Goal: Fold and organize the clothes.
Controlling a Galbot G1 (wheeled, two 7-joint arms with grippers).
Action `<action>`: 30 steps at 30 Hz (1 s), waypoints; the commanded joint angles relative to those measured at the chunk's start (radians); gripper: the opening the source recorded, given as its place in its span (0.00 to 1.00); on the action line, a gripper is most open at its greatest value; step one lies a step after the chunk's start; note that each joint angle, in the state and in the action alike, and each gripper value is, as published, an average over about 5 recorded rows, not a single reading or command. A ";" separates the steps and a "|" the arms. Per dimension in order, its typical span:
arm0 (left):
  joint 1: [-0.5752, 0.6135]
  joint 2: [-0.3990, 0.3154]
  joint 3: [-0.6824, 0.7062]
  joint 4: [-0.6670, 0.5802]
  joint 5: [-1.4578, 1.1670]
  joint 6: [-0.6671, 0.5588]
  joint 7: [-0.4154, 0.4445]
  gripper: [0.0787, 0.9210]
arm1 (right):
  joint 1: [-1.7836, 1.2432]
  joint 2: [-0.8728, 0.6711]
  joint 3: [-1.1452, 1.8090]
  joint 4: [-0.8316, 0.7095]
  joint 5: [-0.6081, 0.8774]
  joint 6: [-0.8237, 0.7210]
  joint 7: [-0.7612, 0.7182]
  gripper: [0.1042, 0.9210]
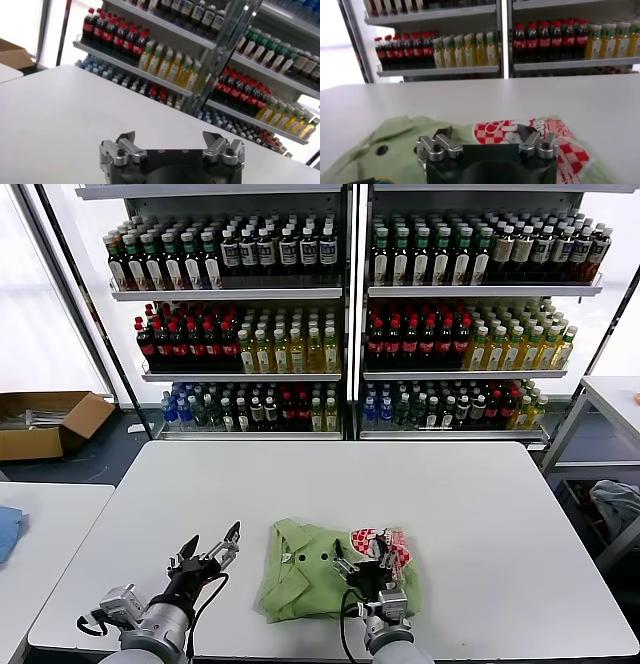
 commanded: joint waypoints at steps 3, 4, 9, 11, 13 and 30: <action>0.000 -0.001 0.002 0.001 0.000 -0.003 -0.001 0.88 | 0.006 -0.001 -0.019 0.058 -0.016 -0.003 0.012 0.88; 0.000 0.000 0.001 0.000 -0.001 -0.003 -0.001 0.88 | 0.001 -0.002 -0.015 0.093 -0.011 0.005 0.010 0.88; 0.003 0.004 -0.002 -0.001 -0.002 -0.003 -0.001 0.88 | -0.014 -0.042 0.052 0.200 0.006 -0.001 -0.002 0.88; 0.002 0.004 0.001 0.000 -0.002 -0.003 -0.001 0.88 | -0.020 -0.065 0.076 0.188 0.004 -0.013 -0.001 0.88; 0.000 0.004 0.006 0.001 -0.002 -0.003 -0.001 0.88 | -0.028 -0.080 0.087 0.163 0.003 -0.019 -0.002 0.88; 0.012 0.002 -0.006 0.001 -0.004 -0.008 0.003 0.88 | -0.039 -0.066 0.066 0.026 -0.058 -0.072 0.004 0.88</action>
